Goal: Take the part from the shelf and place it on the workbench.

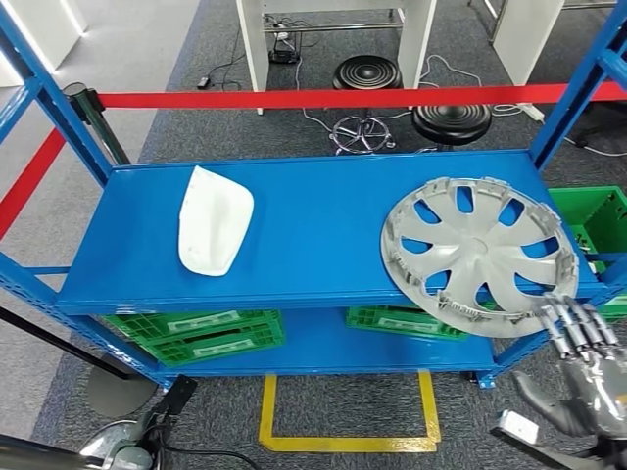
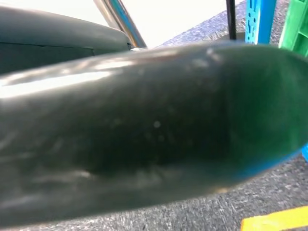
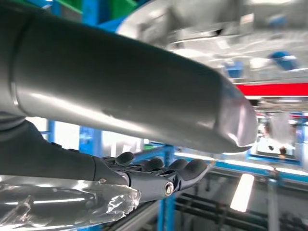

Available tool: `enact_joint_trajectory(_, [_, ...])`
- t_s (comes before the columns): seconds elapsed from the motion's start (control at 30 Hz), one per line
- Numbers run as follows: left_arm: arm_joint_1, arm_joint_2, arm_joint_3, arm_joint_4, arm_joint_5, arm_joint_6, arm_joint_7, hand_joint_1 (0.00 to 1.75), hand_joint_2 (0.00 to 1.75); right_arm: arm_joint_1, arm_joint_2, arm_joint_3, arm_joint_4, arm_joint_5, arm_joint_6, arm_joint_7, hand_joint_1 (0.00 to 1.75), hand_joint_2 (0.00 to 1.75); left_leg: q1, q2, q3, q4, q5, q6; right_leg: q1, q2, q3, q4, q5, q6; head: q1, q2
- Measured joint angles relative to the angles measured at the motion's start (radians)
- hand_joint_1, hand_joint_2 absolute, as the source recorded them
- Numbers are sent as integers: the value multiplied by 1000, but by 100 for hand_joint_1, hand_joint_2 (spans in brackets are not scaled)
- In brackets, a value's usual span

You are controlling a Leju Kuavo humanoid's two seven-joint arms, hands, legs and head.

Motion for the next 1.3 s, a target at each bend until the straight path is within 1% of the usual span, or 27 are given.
enact_joint_trajectory(0.03, [1, 1, 0, 0, 0, -6, -5, 0, 0, 1, 0, 20, -6, 4, -2, 7, 0, 0, 0, 0, -28, 59, -21, 0, 1, 0, 0, 0, 0, -1, 0, 0])
enact_joint_trajectory(0.07, [3, 2, 0, 0, 0, -12, -9, 0, 0, 3, 0, 38, -11, 7, -4, 13, 0, 0, 0, 0, -43, 88, -23, 1, 1, 0, 0, 0, 0, -2, 0, 0])
enact_joint_trajectory(0.1, [4, 3, 0, 0, 1, -17, -13, 0, 0, 4, 0, 53, -15, 8, -4, 18, 0, 0, 0, 0, -40, 80, -5, 3, 2, 0, 0, 0, 0, -2, 0, 0])
enact_joint_trajectory(0.17, [5, 7, 0, 0, 4, -27, -17, 0, 0, 4, 0, 78, -22, 9, -5, 24, 0, 0, 0, 0, 10, -29, 65, 10, 2, 1, 2, 0, 0, -1, 0, 0])
enact_joint_trajectory(0.2, [5, 8, 0, 0, 7, -32, -19, 0, 0, 4, 0, 89, -24, 10, -6, 25, 0, 0, -1, 0, 42, -95, 92, 14, 4, 1, 1, 1, -1, 1, 0, 0])
enact_joint_trajectory(0.23, [5, 10, 0, 0, 10, -38, -19, 0, 0, 4, 0, 100, -26, 11, -7, 27, 0, 0, 0, 0, 65, -146, 107, 16, 6, 1, 0, 2, -1, 5, 0, 0])
enact_joint_trajectory(0.3, [7, 12, 0, 0, 12, -48, -20, 0, 0, 5, 0, 116, -26, 18, -10, 32, 0, 0, -2, -1, 81, -188, 109, 19, 10, 1, -4, 1, 1, 15, 1, 0])
enact_joint_trajectory(0.37, [13, 13, 0, 0, 10, -55, -20, 0, 0, 6, -1, 129, -26, 22, -14, 40, 0, 0, 0, -1, 82, -194, 111, 27, 8, 0, -4, -2, 2, 27, 1, 0])
enact_joint_trajectory(0.4, [15, 14, 0, 0, 9, -58, -20, 0, 0, 6, -2, 135, -26, 22, -19, 45, 0, 0, 2, 0, 83, -196, 113, 33, 8, -1, -9, 9, -7, 32, 3, 0])
enact_joint_trajectory(0.47, [18, 17, 0, 0, 6, -60, -20, 0, 0, 7, -3, 146, -26, 21, -28, 55, 0, 0, 5, 0, 85, -199, 115, 43, 8, -3, -49, 92, -56, 39, 8, 0])
enact_joint_trajectory(0.53, [22, 20, 0, 0, 3, -60, -20, 0, 0, 9, -3, 158, -25, 20, -37, 63, 0, 0, 4, 0, 85, -199, 114, 47, 8, -4, -111, 226, -116, 43, 11, 0])
enact_joint_trajectory(0.57, [24, 21, 0, 0, 1, -60, -20, 0, 0, 11, -3, 163, -25, 20, -42, 67, 0, 0, 3, 1, 85, -199, 113, 47, 8, -4, -131, 268, -127, 44, 11, 0])
enact_joint_trajectory(0.6, [26, 21, 0, 0, 1, -60, -20, 0, 0, 13, -3, 168, -25, 20, -48, 72, 0, 0, 2, 1, 86, -199, 113, 48, 8, -4, -135, 275, -119, 44, 11, 0])
enact_joint_trajectory(0.63, [28, 21, 0, 0, 0, -60, -20, 0, 0, 15, -3, 172, -25, 20, -55, 78, 0, 0, 3, 0, 88, -199, 112, 47, 8, -4, -117, 238, -93, 43, 11, 0])
enact_joint_trajectory(0.7, [29, 22, 0, 0, 0, -60, -20, 0, 0, 15, -4, 177, -25, 20, -67, 88, 0, 0, 2, 0, 93, -198, 109, 43, 7, -5, -46, 101, -31, 41, 11, 0])
enact_joint_trajectory(0.73, [29, 22, 0, 0, 0, -60, -20, 0, 0, 15, -4, 179, -25, 20, -71, 92, 0, 0, 0, -1, 94, -196, 107, 39, 8, -5, -14, 43, -13, 38, 11, 0])
enact_joint_trajectory(0.77, [29, 23, 0, 0, 0, -60, -20, 0, 0, 15, -5, 180, -26, 20, -74, 95, 0, 0, -2, -1, 93, -195, 107, 34, 8, -4, 4, 9, -7, 34, 10, 0])
enact_joint_trajectory(0.87, [30, 25, 0, 0, -1, -60, -20, 0, 0, 23, -7, 184, -27, 20, -80, 106, 0, 0, -1, -2, 91, -195, 107, 20, 11, -1, 10, -4, -6, 18, 7, 0])
enact_joint_trajectory(0.93, [30, 24, -1, 0, -2, -59, -20, 0, 0, 27, -8, 184, -30, 20, -83, 113, 0, 0, 1, 0, 77, -162, 83, 8, 8, -1, 11, -6, -5, 6, 4, 0])
enact_joint_trajectory(0.97, [30, 24, -1, 0, -2, -59, -21, 0, 0, 28, -9, 183, -33, 20, -86, 116, 0, 0, 2, 0, 55, -116, 56, 3, 6, -2, 12, -7, -4, 1, 2, 0])
enact_joint_trajectory(1.03, [32, 25, -2, 0, -2, -58, -22, 0, 0, 32, -10, 182, -35, 20, -91, 121, 0, 0, 3, 1, -11, 21, -6, -3, 6, -2, 12, -7, -6, -4, -2, 0])
enact_joint_trajectory(1.07, [33, 25, -2, 0, -2, -57, -22, 0, 0, 35, -10, 181, -36, 20, -93, 123, 0, 0, 3, 1, -38, 75, -21, -4, 6, -2, 13, -7, -7, -5, -2, 0])
enact_joint_trajectory(1.1, [35, 25, -2, 0, -2, -56, -22, 0, 0, 38, -10, 179, -36, 20, -94, 124, 0, 0, 4, 1, -51, 95, -16, -4, 6, -2, 14, -7, -8, -5, -2, 0])
enact_joint_trajectory(1.13, [36, 25, -2, 0, -2, -56, -22, 0, 0, 41, -10, 178, -37, 20, -94, 126, 0, 0, 4, 1, -44, 74, 9, -3, 6, -2, 16, -7, -8, -5, -2, 0])
enact_joint_trajectory(1.2, [36, 26, -2, 0, -2, -55, -22, 0, 0, 45, -10, 172, -41, 20, -96, 128, 0, 0, 5, 1, 14, -54, 83, 1, 6, -1, 21, -7, -12, -1, -2, 0])
enact_joint_trajectory(1.23, [36, 26, -2, 0, -2, -54, -23, 0, 0, 46, -10, 168, -43, 19, -97, 129, 0, 0, 4, 1, 45, -120, 106, 3, 7, 0, 22, -6, -15, 4, -2, 0])
enact_joint_trajectory(1.3, [35, 27, -2, 0, -2, -54, -23, 0, 0, 48, -10, 161, -46, 19, -99, 131, 0, 0, 2, 0, 76, -187, 117, 10, 10, 2, 23, -7, -17, 14, -2, 0])
